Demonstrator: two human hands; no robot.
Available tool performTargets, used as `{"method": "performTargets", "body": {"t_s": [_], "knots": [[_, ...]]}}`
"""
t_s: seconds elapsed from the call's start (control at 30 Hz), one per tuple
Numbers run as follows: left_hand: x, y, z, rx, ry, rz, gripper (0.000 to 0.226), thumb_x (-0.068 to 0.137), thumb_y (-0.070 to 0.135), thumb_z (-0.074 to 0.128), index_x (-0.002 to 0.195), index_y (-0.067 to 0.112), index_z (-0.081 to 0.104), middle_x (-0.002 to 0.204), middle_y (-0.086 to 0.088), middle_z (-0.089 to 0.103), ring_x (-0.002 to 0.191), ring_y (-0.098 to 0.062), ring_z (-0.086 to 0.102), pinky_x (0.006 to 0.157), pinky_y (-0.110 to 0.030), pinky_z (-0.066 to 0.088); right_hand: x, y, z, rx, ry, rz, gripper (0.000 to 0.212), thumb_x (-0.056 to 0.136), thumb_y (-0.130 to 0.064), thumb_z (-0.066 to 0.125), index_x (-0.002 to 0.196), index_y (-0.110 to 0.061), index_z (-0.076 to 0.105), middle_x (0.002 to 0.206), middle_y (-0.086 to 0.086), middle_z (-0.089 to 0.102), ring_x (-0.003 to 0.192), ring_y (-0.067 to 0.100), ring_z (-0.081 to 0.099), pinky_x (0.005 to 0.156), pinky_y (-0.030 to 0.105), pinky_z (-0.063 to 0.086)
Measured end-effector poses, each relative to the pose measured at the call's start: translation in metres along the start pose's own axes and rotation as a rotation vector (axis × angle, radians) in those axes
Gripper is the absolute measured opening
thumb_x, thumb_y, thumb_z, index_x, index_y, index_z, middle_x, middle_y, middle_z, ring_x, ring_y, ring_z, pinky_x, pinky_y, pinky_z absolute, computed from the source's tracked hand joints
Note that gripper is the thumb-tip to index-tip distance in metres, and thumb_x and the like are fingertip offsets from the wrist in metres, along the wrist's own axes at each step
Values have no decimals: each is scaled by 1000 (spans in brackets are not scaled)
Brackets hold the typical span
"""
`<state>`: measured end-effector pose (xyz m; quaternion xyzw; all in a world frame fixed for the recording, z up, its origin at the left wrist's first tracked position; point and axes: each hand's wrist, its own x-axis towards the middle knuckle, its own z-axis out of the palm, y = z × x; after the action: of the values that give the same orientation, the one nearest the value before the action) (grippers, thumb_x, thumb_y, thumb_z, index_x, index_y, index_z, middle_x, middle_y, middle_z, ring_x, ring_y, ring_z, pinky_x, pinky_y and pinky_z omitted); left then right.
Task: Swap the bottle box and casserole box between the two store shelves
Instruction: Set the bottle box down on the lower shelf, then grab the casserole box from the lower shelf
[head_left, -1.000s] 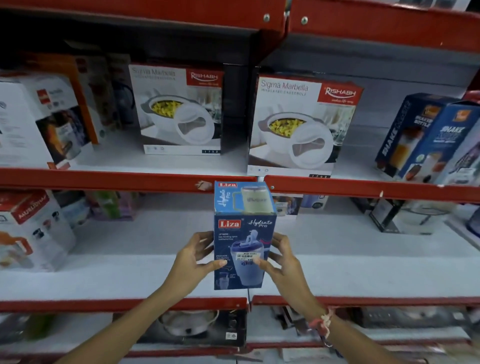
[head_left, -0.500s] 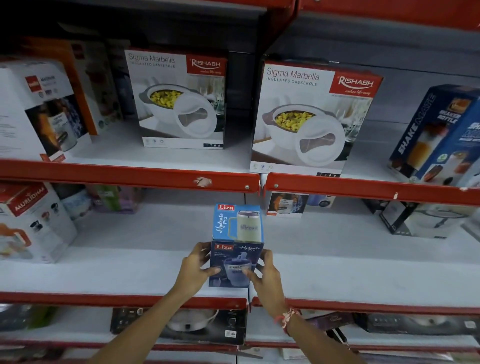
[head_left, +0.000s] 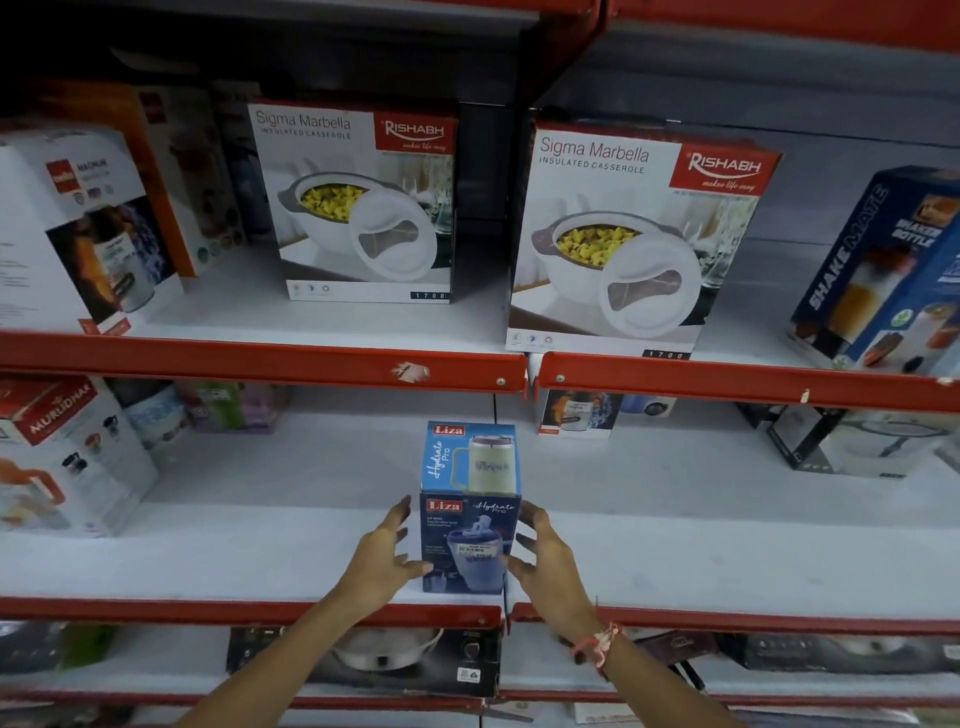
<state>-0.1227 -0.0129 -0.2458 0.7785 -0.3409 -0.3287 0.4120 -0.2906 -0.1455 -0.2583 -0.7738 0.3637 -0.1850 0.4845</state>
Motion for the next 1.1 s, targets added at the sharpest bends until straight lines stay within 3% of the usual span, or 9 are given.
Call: {"method": "performTargets", "body": {"t_s": [0.13,0.23,0.33,0.47,0.53,0.73,0.83,0.97,1.1], "knots": [[-17,36,-46,411,-73,16,83,76,19,79,145,12,33,153,-9,39,132,-26,47,107,-37,43,-5,-32,-45,-319,42,-132,48,93,1,58,136,-17,51,144,3,52,128,18,52,109,25,40],[-33,88,-80,365,-83,134,66,68,47,77,125,19,58,126,2,65,99,-7,67,89,-27,54,-6,-75,-86,-331,85,-270,35,94,-7,60,126,-20,63,130,-7,62,107,7,62,92,5,43],[-41,147,-92,175,-26,329,56,58,62,71,105,30,69,103,11,75,90,-2,71,80,-23,59,-3,-121,-120,-187,188,-379,26,92,-10,65,114,-21,71,109,-13,70,87,-10,64,73,-7,42],[-20,208,-90,-113,172,487,36,70,37,77,100,19,71,94,-2,78,85,-16,75,72,-23,60,4,-161,-154,2,366,-529,20,91,-15,67,110,-18,71,101,-13,73,87,-14,66,71,3,51],[-5,230,-86,-171,288,545,35,74,32,78,105,17,69,98,1,76,90,-17,73,81,-31,59,11,-171,-168,86,485,-565,23,91,-17,66,114,-17,68,108,-8,71,99,-6,66,83,10,54],[35,270,-64,-103,447,622,73,78,33,75,140,16,42,145,-4,48,128,-17,49,99,-28,41,43,-173,-206,94,836,-604,32,90,-20,69,120,-23,59,121,-7,58,113,12,57,96,33,51],[54,274,-57,-66,440,563,84,78,37,74,147,16,31,152,-7,39,138,-25,39,110,-40,39,63,-164,-219,47,949,-558,56,84,-30,74,133,-24,47,133,2,46,124,21,42,97,34,41],[68,277,-48,-78,279,486,87,81,40,68,151,18,20,154,-6,35,141,-26,34,115,-48,33,89,-152,-237,223,645,-336,97,75,-48,77,151,-29,20,157,3,31,141,23,30,112,47,33],[69,270,-37,-70,171,516,60,92,28,56,147,22,32,141,-5,55,126,-19,55,110,-46,41,102,-133,-238,290,408,-345,52,82,-41,71,127,-27,51,130,-3,62,119,16,58,93,32,48]]}}
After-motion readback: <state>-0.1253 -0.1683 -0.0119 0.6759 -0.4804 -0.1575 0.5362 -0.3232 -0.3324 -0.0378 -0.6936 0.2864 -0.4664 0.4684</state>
